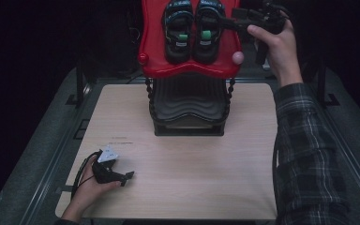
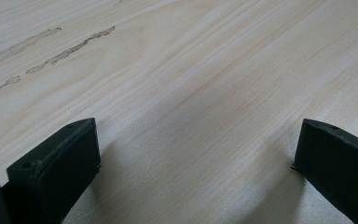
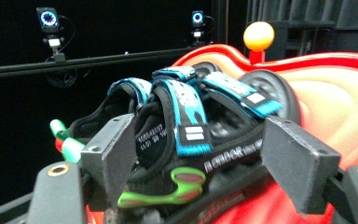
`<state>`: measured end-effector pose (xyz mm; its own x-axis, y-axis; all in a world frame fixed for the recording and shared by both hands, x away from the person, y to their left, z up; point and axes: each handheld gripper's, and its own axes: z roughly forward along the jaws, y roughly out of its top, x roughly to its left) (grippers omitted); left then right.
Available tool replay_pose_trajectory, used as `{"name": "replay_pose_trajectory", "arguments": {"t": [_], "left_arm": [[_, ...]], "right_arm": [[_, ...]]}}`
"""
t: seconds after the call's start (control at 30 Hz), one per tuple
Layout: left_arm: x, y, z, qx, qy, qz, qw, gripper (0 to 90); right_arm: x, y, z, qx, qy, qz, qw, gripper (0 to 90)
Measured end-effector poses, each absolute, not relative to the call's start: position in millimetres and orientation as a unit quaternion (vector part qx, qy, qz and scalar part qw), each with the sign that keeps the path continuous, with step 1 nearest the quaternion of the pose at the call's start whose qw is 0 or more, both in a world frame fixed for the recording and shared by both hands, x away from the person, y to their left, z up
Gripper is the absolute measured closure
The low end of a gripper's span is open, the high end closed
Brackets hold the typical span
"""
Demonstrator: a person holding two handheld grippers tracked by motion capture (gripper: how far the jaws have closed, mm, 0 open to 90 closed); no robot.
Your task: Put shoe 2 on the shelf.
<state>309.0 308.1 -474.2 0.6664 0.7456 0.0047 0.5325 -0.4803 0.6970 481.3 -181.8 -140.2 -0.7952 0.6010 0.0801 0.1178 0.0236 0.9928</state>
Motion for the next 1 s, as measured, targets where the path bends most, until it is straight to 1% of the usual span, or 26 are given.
{"name": "replay_pose_trajectory", "arguments": {"t": [0.17, 0.43, 1.0], "left_arm": [[309, 308, -474, 0.847, 0.377, 0.155, 0.342, 0.0], [309, 308, -474, 0.846, 0.378, 0.155, 0.343, 0.0], [311, 308, -474, 0.847, 0.379, 0.155, 0.34, 0.0]], "right_arm": [[468, -198, -147, 0.276, 0.685, 0.645, 0.195, 22.0], [447, -216, -159, 0.287, 0.685, 0.64, 0.197, 20.5], [404, -230, -190, 0.302, 0.691, 0.621, 0.212, 20.0]]}}
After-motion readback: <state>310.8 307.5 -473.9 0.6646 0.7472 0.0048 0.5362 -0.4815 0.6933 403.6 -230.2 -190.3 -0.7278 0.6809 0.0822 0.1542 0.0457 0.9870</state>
